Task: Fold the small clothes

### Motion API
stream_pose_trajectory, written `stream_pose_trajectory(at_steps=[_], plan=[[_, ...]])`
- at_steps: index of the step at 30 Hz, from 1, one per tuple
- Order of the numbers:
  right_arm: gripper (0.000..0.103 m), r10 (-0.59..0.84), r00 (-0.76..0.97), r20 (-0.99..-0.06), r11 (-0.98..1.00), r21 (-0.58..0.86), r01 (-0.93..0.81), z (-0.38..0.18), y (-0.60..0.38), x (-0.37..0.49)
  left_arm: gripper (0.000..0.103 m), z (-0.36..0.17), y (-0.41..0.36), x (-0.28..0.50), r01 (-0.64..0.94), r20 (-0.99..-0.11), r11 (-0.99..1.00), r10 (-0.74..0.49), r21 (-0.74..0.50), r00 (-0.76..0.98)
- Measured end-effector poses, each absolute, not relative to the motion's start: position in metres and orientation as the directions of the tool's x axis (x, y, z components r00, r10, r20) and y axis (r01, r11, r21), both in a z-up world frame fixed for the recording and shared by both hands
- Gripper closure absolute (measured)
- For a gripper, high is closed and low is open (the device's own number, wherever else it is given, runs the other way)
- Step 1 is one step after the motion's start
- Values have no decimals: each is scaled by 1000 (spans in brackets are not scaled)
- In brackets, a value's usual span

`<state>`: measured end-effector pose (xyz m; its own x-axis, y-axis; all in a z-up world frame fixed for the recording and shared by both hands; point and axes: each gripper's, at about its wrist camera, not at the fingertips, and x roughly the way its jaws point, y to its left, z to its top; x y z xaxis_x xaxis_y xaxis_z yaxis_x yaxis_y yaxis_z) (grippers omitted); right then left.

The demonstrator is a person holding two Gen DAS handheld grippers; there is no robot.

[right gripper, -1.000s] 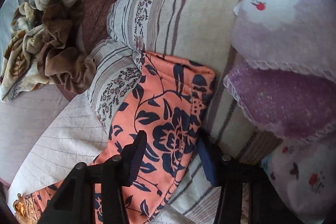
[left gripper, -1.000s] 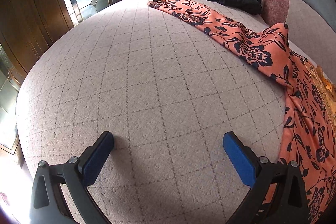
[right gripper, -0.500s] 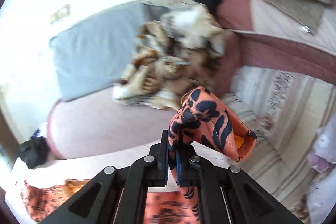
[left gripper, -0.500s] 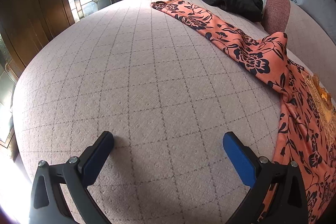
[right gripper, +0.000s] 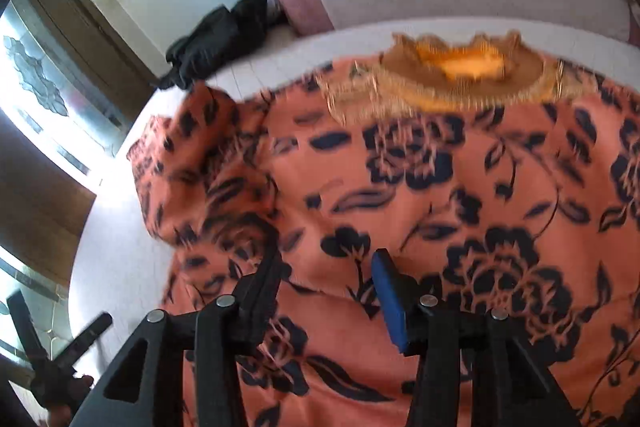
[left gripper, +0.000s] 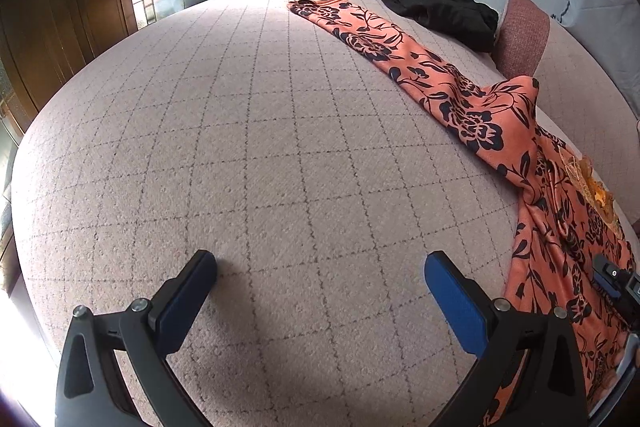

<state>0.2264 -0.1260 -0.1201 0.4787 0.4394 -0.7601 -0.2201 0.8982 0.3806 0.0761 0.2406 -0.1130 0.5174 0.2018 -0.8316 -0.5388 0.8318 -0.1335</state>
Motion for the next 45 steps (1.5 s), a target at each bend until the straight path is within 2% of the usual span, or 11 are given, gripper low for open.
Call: stream_pose_trajectory(at_steps=[1,2,4,10,19,29,35,37,38,42,45], plan=[[46,447,503,-740,894,377,-241,-119,-133,219,0,-112,240,75,-542,-829,830,207,-133,519],[33,452,509,-732,892,380,-245,-112,-141,213,0,-111,240,75,-544,-827,829,212,-130,521],[24,484,549,-681,873,422,-246,-90,-159,202,0,-107,236,75,-529,-818,838,209,-133,536],[24,450,616,-646,879,442,-179,-59,-221,186,0,-83,207,74,-412,-761,906,200,-96,617],[24,480,713,-512,721,693,12,-67,-333,202,0,-69,184,79,-320,-755,944,156,-74,637],[26,418,717,-558,644,738,200,-95,-461,245,0,-41,72,163,-10,-729,997,-47,-73,683],[39,413,612,-675,750,633,191,-113,-454,302,0,-66,9,217,101,-774,995,-86,-29,627],[62,411,603,-684,765,618,179,-116,-450,311,0,-82,0,232,98,-800,995,-50,11,599],[97,417,590,-691,780,605,158,-115,-444,316,0,-89,-1,238,89,-813,996,-28,30,582],[97,208,667,-715,938,340,72,-71,-412,307,0,-116,6,248,52,-851,996,39,77,524],[93,118,617,-778,977,202,67,-82,-403,315,0,-123,19,246,18,-861,1000,-3,7,509]])
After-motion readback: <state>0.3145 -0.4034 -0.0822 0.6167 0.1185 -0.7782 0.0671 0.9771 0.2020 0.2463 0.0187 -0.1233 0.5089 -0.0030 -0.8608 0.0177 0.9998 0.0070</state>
